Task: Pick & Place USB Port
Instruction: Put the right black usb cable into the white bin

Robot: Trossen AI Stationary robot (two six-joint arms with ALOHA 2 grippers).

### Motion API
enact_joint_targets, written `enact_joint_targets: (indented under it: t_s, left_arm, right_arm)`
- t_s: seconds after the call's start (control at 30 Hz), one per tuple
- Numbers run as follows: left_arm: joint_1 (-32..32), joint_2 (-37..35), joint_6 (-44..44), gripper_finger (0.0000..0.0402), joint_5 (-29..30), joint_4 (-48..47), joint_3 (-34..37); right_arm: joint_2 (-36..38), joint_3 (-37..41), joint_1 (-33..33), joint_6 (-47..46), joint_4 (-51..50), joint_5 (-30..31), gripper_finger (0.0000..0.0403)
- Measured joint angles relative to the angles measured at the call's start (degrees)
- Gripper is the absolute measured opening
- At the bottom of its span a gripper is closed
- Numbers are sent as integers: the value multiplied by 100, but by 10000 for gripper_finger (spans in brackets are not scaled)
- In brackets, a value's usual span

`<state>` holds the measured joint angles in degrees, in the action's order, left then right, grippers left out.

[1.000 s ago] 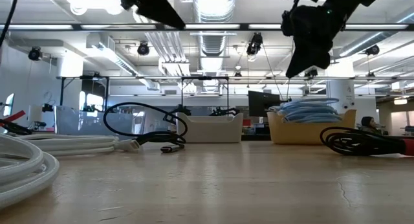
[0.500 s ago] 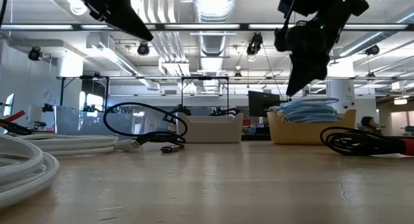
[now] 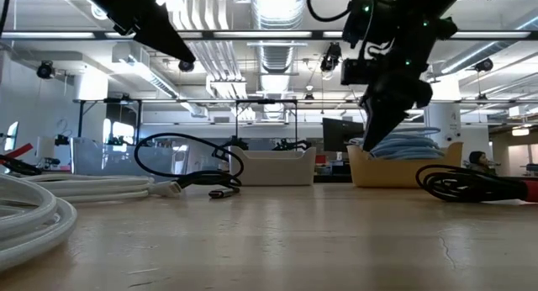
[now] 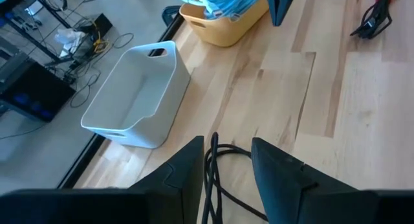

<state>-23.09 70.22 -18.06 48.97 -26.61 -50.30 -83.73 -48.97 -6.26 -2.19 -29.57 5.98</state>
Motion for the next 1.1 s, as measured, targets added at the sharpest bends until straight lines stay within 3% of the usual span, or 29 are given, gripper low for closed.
enact_joint_targets:
  t_s: [0.27, 0.53, 1.1]
  left_arm:
    - [2, 0, 2, 133, 0, -2, 0]
    - [2, 0, 2, 133, 0, 4, 0]
    - [2, 2, 4, 133, 0, 3, 0]
  right_arm:
    - [-312, -344, 4, -91, -488, -601, 9]
    - [-355, -890, 13, -40, -1075, -603, 9]
    - [-431, -1161, 39, -18, -1221, -586, 9]
